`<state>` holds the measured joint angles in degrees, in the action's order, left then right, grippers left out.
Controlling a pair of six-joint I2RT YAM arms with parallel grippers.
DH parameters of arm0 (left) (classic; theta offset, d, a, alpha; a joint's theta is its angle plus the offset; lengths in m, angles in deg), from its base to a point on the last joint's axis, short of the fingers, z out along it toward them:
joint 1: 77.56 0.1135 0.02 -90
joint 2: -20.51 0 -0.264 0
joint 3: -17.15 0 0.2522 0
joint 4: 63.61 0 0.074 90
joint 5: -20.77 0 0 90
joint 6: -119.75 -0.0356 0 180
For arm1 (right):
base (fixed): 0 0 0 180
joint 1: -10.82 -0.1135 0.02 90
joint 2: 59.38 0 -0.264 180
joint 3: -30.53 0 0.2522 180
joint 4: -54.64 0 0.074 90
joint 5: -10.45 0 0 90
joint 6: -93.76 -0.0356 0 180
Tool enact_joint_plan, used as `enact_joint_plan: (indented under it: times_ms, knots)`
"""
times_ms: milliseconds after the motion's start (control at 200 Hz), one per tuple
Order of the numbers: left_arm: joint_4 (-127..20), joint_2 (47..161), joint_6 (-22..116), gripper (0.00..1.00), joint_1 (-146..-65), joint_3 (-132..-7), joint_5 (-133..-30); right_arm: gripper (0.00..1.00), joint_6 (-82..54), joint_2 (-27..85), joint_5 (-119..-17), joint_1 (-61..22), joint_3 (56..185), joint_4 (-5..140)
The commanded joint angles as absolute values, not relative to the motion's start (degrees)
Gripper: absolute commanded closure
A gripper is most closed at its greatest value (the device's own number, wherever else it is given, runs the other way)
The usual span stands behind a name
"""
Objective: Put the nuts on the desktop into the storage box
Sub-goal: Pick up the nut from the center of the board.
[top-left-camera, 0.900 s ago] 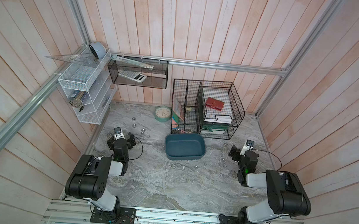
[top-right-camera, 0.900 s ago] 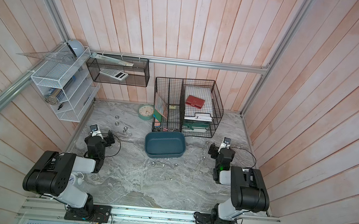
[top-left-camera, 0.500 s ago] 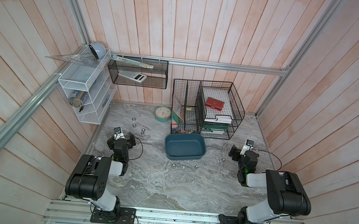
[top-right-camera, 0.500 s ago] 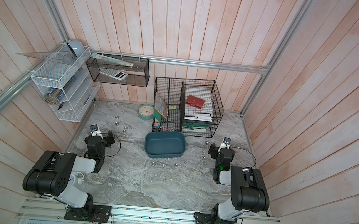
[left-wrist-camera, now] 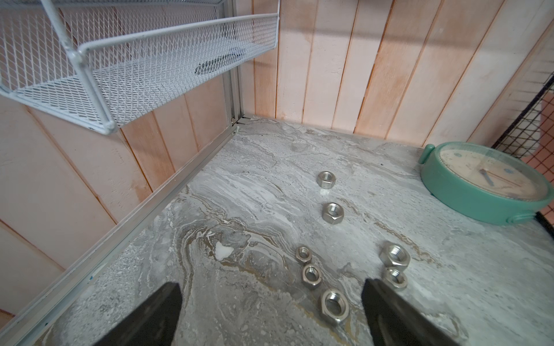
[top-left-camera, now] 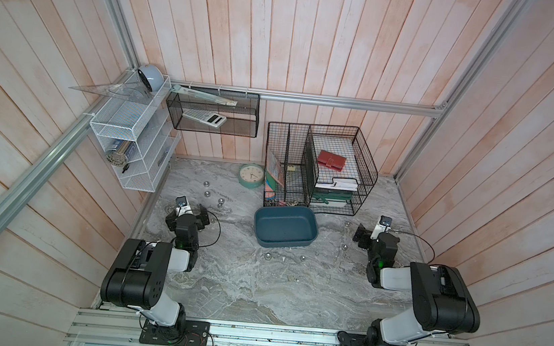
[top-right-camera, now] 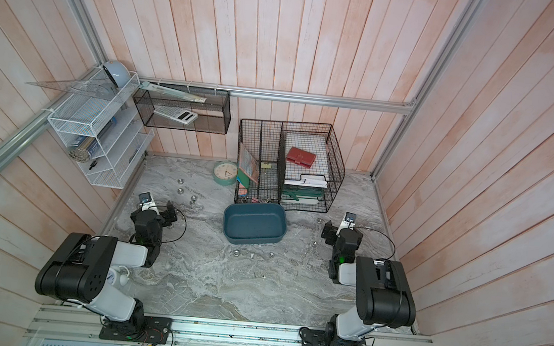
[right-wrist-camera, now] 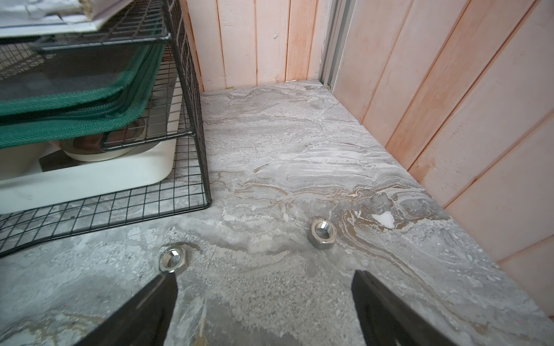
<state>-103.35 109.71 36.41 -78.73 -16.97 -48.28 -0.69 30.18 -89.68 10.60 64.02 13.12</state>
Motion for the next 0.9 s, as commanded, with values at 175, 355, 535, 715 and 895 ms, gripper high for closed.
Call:
enact_joint_plan:
  times_ms: [175, 355, 535, 715, 895]
  knots:
    - [-101.82, 102.83, 37.65, 0.00, -78.53, -15.06, -44.36, 0.02, -2.48, 26.41, -93.79, 10.55, 61.05, 9.87]
    - [-80.76, 92.42, 40.80, 0.00, -78.53, -23.68, -40.18, 0.02, -4.27, 13.06, -97.90, 10.55, 64.56, 26.41]
    - [-53.80, 88.34, 49.69, 0.00, -78.32, -38.72, -35.88, 0.02, -22.04, -1.17, -104.95, 11.33, 73.71, 51.77]
    - [-40.44, 89.55, 53.19, 0.00, -78.30, -48.22, -47.79, 0.02, -24.99, -1.92, -98.45, 11.93, 86.69, 73.29]
    - [-28.84, 92.72, 62.67, 0.00, -78.34, -56.13, -51.28, 0.02, -25.99, 4.83, -92.78, 11.88, 98.14, 91.60]
